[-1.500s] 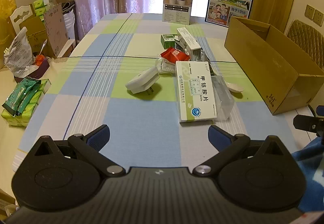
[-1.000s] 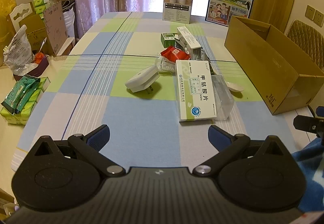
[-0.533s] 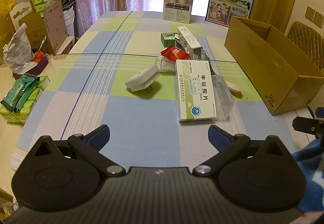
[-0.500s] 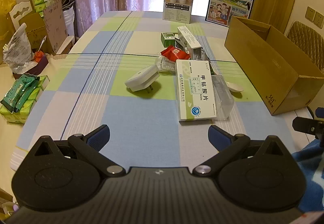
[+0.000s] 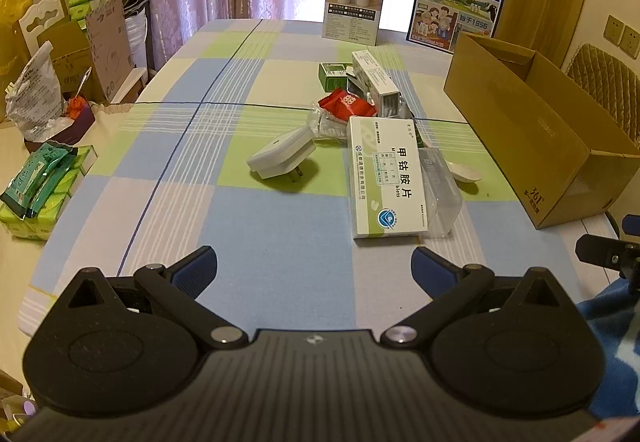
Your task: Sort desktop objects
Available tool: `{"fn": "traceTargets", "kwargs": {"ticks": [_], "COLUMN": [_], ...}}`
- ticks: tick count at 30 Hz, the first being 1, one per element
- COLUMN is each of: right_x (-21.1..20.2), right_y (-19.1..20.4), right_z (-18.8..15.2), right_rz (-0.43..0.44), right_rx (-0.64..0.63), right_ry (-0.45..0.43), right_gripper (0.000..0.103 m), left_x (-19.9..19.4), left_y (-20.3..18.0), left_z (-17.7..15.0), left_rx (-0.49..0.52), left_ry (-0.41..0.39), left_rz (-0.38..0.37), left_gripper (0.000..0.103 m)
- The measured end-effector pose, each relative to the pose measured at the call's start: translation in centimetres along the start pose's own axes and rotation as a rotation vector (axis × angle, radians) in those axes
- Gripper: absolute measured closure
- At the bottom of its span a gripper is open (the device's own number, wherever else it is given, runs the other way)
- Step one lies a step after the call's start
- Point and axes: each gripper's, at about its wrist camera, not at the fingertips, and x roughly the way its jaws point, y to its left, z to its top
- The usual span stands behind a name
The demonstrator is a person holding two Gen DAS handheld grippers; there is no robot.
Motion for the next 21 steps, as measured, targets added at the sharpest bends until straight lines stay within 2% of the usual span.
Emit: {"fn": "traceTargets", "kwargs": {"ticks": [21], "right_x": [0.7], "right_y": [1.1], "right_z": [0.3], "right_rz": [-0.036], "right_rx": [-0.051], "right_ry": [0.042], "right_gripper": [0.002], "left_x": [-0.1], "left_y": [0.5], "left_z": [0.1], "left_rx": [-0.036], "left_ry": [0.004], "left_rz": [-0.015], "left_gripper": [0.001]}}
